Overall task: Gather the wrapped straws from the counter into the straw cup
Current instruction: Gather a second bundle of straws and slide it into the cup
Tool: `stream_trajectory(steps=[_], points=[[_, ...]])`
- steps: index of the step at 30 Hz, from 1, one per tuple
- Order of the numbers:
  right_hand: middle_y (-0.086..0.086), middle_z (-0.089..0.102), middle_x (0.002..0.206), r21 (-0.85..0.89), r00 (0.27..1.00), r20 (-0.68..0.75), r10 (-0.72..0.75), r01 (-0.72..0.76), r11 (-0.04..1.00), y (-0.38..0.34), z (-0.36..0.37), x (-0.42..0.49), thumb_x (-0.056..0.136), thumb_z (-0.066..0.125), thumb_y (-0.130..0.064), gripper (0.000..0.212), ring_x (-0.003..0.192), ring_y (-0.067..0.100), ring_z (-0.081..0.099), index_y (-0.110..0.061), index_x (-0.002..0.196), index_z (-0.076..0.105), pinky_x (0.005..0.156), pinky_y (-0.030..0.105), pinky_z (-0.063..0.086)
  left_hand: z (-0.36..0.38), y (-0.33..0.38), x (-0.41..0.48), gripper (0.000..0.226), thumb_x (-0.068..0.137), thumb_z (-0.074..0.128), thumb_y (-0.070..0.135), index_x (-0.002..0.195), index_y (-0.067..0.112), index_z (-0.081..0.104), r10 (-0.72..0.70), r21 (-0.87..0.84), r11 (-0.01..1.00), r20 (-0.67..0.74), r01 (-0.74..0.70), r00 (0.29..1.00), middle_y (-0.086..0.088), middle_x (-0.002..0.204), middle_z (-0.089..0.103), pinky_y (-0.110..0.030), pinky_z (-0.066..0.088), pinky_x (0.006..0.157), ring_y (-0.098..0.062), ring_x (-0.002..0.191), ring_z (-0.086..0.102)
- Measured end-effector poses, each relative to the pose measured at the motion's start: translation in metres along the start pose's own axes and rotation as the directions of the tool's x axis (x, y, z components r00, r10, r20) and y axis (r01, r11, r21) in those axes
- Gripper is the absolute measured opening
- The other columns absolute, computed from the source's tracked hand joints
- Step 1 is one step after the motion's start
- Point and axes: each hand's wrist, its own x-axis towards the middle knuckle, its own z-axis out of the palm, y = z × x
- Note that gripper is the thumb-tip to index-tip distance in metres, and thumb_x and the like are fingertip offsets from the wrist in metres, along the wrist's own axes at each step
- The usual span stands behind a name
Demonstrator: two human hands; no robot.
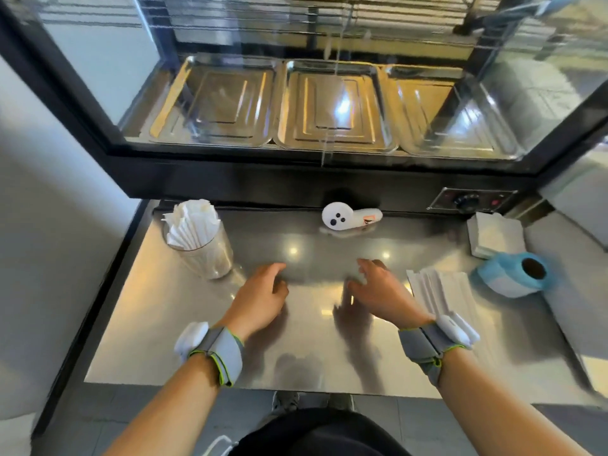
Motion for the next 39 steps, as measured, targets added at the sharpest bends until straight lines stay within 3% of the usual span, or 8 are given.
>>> stream_trajectory(steps=[9, 15, 18, 24, 28, 33, 36, 39], points=[[0.016, 0.039, 0.144, -0.015, 0.968, -0.194, 0.159, -0.165, 0.986, 0.044, -0.005, -0.026, 0.09, 0.057, -0.019, 0.061, 0.132, 0.039, 0.038, -0.012, 0.147, 0.036, 0.108, 0.041, 0.035, 0.026, 0.026, 0.02, 0.043, 0.089, 0.048, 0.015, 0.132, 0.014, 0.045, 0.095, 0.059, 0.993, 0.114, -0.102, 0.989, -0.008, 0.14, 0.049, -0.033, 0.035, 0.108, -0.025, 0.128, 0.047], [0.019, 0.042, 0.13, -0.037, 0.901, -0.31, 0.304, -0.331, 0.943, 0.06, -0.009, -0.04, 0.086, 0.061, -0.021, 0.06, 0.12, 0.04, 0.043, -0.008, 0.14, 0.038, 0.095, 0.045, 0.041, 0.036, 0.035, 0.029, 0.042, 0.09, 0.048, 0.015, 0.132, 0.013, 0.045, 0.136, 0.045, 0.988, 0.171, -0.146, 0.976, -0.009, 0.136, 0.051, -0.037, 0.036, 0.108, -0.025, 0.126, 0.048], [0.019, 0.043, 0.128, -0.034, 0.878, -0.301, 0.372, -0.4, 0.916, 0.066, -0.012, -0.045, 0.088, 0.057, -0.014, 0.055, 0.12, 0.038, 0.043, -0.006, 0.138, 0.036, 0.094, 0.044, 0.042, 0.04, 0.04, 0.033, 0.042, 0.09, 0.047, 0.017, 0.132, 0.015, 0.044, 0.15, 0.041, 0.986, 0.198, -0.161, 0.969, -0.007, 0.137, 0.05, -0.039, 0.036, 0.109, -0.024, 0.127, 0.047], [0.017, 0.039, 0.133, -0.043, 0.886, -0.263, 0.382, -0.406, 0.913, 0.066, -0.006, -0.046, 0.089, 0.056, -0.014, 0.054, 0.124, 0.036, 0.041, -0.006, 0.139, 0.036, 0.096, 0.043, 0.044, 0.042, 0.043, 0.032, 0.041, 0.09, 0.046, 0.016, 0.131, 0.016, 0.044, 0.147, 0.021, 0.988, 0.199, -0.155, 0.969, -0.006, 0.136, 0.051, -0.036, 0.035, 0.109, -0.022, 0.126, 0.048], [0.019, 0.036, 0.14, 0.058, 0.925, -0.22, 0.311, -0.306, 0.95, 0.067, -0.008, -0.045, 0.085, 0.062, -0.014, 0.067, 0.129, 0.039, 0.037, -0.007, 0.145, 0.031, 0.102, 0.045, 0.039, 0.039, 0.037, 0.03, 0.04, 0.091, 0.045, 0.018, 0.131, 0.019, 0.044, 0.123, 0.033, 0.991, 0.19, -0.132, 0.974, -0.003, 0.137, 0.05, -0.036, 0.036, 0.108, -0.021, 0.127, 0.047], [0.018, 0.037, 0.14, 0.002, 0.874, -0.341, 0.345, -0.367, 0.93, 0.068, -0.013, -0.044, 0.085, 0.064, -0.023, 0.069, 0.128, 0.038, 0.035, -0.008, 0.144, 0.032, 0.103, 0.046, 0.035, 0.036, 0.033, 0.027, 0.04, 0.09, 0.046, 0.018, 0.131, 0.019, 0.044, 0.114, 0.03, 0.992, 0.174, -0.121, 0.978, -0.003, 0.136, 0.051, -0.034, 0.036, 0.107, -0.02, 0.125, 0.048], [0.019, 0.038, 0.138, -0.001, 0.878, -0.272, 0.395, -0.411, 0.912, 0.068, -0.01, -0.045, 0.085, 0.065, -0.027, 0.069, 0.129, 0.039, 0.036, -0.006, 0.142, 0.032, 0.103, 0.047, 0.036, 0.036, 0.033, 0.026, 0.04, 0.09, 0.046, 0.016, 0.13, 0.018, 0.045, 0.118, 0.029, 0.992, 0.162, -0.124, 0.98, -0.005, 0.134, 0.053, -0.031, 0.037, 0.106, -0.021, 0.123, 0.05], [0.019, 0.036, 0.141, 0.01, 0.907, -0.241, 0.346, -0.354, 0.935, 0.069, -0.003, -0.045, 0.086, 0.065, -0.028, 0.072, 0.13, 0.038, 0.034, -0.006, 0.145, 0.029, 0.104, 0.046, 0.036, 0.036, 0.034, 0.024, 0.04, 0.09, 0.046, 0.016, 0.13, 0.018, 0.046, 0.119, 0.031, 0.992, 0.158, -0.126, 0.98, -0.006, 0.133, 0.054, -0.03, 0.037, 0.105, -0.02, 0.123, 0.05]])
